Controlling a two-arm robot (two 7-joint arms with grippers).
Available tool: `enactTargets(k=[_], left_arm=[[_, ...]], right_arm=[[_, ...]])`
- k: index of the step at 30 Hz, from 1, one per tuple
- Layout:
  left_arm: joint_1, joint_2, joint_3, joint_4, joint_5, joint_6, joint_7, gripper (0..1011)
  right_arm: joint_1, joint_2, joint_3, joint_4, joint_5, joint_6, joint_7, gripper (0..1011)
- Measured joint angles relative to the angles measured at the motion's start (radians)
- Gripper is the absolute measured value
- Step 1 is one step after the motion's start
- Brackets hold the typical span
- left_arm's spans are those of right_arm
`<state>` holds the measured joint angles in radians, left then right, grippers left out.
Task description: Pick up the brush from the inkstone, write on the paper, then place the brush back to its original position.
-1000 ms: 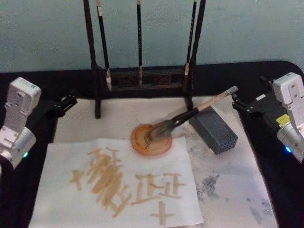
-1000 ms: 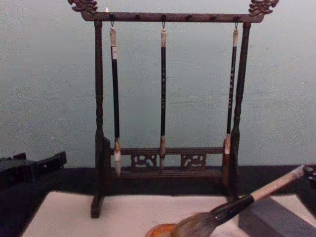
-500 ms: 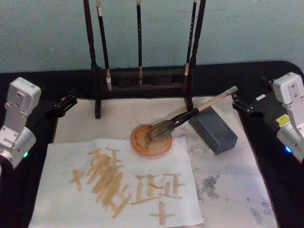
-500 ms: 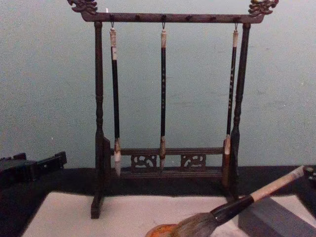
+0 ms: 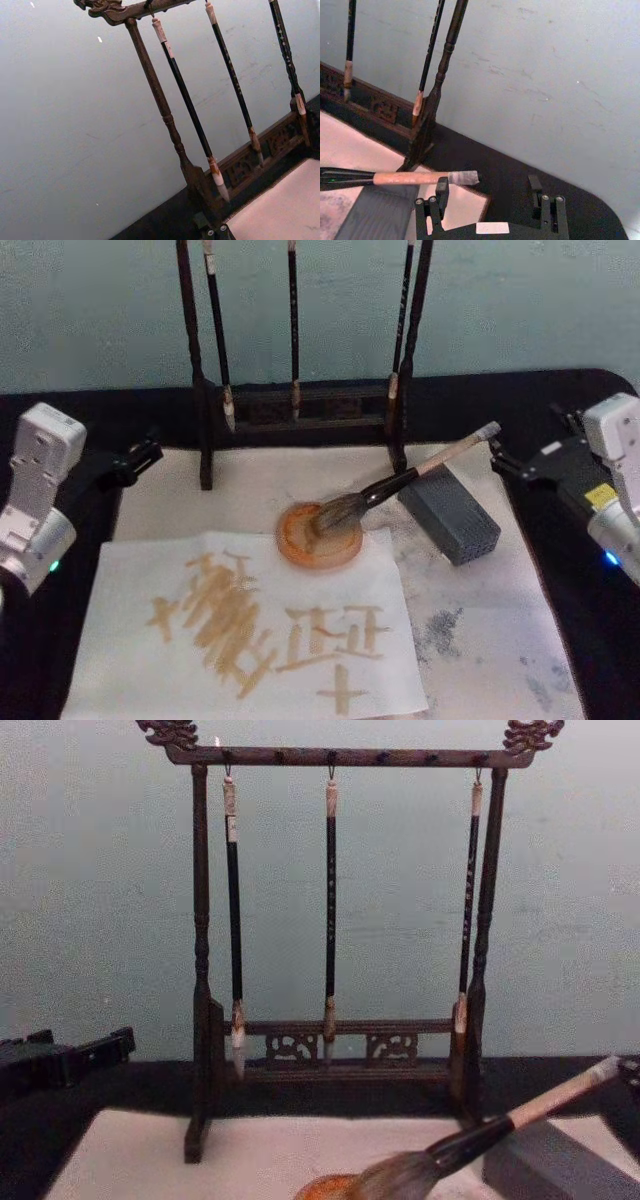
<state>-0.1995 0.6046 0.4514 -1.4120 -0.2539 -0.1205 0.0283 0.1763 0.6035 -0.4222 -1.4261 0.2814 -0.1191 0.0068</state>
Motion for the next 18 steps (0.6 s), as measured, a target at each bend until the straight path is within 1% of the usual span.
enactTargets(k=[2, 4, 8, 10, 11, 14, 15, 16, 17, 18], left_arm=[[0.0, 0.0, 0.0, 0.0, 0.0, 0.0, 0.0, 1002], [0.0, 0.0, 0.0, 0.0, 0.0, 0.0, 0.0, 1002], [0.0, 0.0, 0.0, 0.0, 0.0, 0.0, 0.0, 1002], [0.0, 0.0, 0.0, 0.0, 0.0, 0.0, 0.0, 1002], [0.0, 0.0, 0.0, 0.0, 0.0, 0.0, 0.0, 1000], [0.0, 0.0, 0.0, 0.0, 0.0, 0.0, 0.0, 1002], [0.0, 0.0, 0.0, 0.0, 0.0, 0.0, 0.0, 1002], [0.0, 0.0, 0.0, 0.0, 0.0, 0.0, 0.0, 1002], [0.0, 0.0, 0.0, 0.0, 0.0, 0.0, 0.0, 1002], [0.0, 0.0, 0.0, 0.0, 0.0, 0.0, 0.0, 1002]], right_arm=[[-0.014, 0.002, 0.01, -0.01, 0.01, -0.001, 0.007, 1001], [-0.049, 0.007, 0.036, -0.037, 0.047, -0.006, 0.028, 1002], [-0.083, 0.011, 0.058, -0.059, 0.079, -0.012, 0.044, 1002], [-0.107, 0.012, 0.077, -0.074, 0.107, -0.013, 0.06, 1001], [-0.122, 0.012, 0.089, -0.081, 0.131, -0.013, 0.074, 1001], [-0.142, 0.011, 0.108, -0.092, 0.165, -0.012, 0.093, 1001], [-0.149, 0.01, 0.115, -0.096, 0.18, -0.011, 0.101, 1001], [-0.161, 0.008, 0.128, -0.102, 0.214, -0.004, 0.121, 1002], [-0.166, 0.006, 0.136, -0.106, 0.23, 0.0, 0.13, 1002], [-0.175, 0.001, 0.151, -0.11, 0.265, 0.009, 0.15, 1002]])
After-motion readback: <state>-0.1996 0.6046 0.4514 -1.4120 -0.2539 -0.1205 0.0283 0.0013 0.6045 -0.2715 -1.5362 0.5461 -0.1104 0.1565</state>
